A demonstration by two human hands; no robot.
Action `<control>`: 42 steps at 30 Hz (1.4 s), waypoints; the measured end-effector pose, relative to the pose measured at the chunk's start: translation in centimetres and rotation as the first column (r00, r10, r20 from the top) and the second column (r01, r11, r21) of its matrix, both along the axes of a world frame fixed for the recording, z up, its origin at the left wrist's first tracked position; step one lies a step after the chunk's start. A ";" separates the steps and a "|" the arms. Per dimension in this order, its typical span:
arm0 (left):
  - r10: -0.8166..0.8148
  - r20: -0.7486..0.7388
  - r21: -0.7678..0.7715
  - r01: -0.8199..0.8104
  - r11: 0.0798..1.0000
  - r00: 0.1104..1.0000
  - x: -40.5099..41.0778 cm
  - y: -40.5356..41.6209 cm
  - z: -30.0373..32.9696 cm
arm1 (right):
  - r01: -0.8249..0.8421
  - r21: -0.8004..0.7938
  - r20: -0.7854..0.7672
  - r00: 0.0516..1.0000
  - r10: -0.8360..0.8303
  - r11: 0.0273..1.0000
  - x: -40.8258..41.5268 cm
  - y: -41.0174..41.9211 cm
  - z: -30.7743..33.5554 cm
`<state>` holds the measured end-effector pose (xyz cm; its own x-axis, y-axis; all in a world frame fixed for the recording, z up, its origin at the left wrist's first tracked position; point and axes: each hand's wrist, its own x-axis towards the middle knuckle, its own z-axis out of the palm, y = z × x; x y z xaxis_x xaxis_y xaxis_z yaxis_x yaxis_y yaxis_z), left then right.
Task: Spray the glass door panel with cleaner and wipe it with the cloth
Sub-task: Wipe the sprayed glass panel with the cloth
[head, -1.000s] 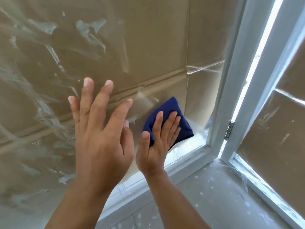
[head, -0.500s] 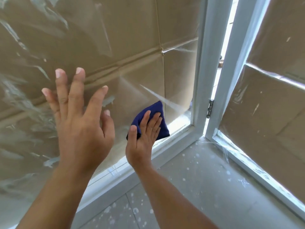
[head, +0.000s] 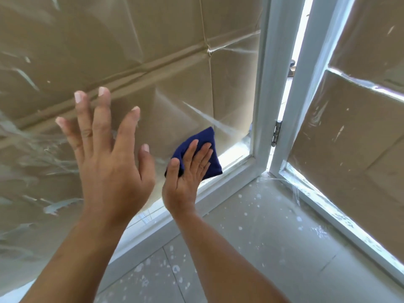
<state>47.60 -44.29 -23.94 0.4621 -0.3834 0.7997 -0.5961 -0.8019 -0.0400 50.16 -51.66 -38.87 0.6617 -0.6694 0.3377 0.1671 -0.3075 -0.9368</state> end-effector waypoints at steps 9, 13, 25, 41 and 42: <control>-0.042 -0.012 -0.009 0.041 0.999 0.999 -0.2 -0.8 -0.3 | 0.168 0.536 -0.155 0.983 -0.100 0.828 1.3 -7.2 1.0; -0.104 -0.018 0.015 0.104 0.994 0.994 -0.1 -2.4 -0.9 | 0.130 0.581 -0.185 0.982 -0.026 0.803 -0.3 -3.7 -0.1; -0.170 0.014 -0.045 0.171 0.984 0.985 0.7 -2.3 0.0 | 0.147 0.464 -0.080 0.989 -0.124 0.874 1.2 -6.7 1.2; -0.002 0.055 -0.029 0.004 1.000 0.998 -0.5 4.4 2.4 | -0.057 0.232 -0.146 0.985 0.092 0.971 -1.9 4.7 -1.9; 0.039 0.041 -0.023 -0.038 0.999 0.998 -0.8 4.7 2.4 | -0.059 0.266 -0.197 0.974 0.114 0.962 -2.3 4.9 -2.8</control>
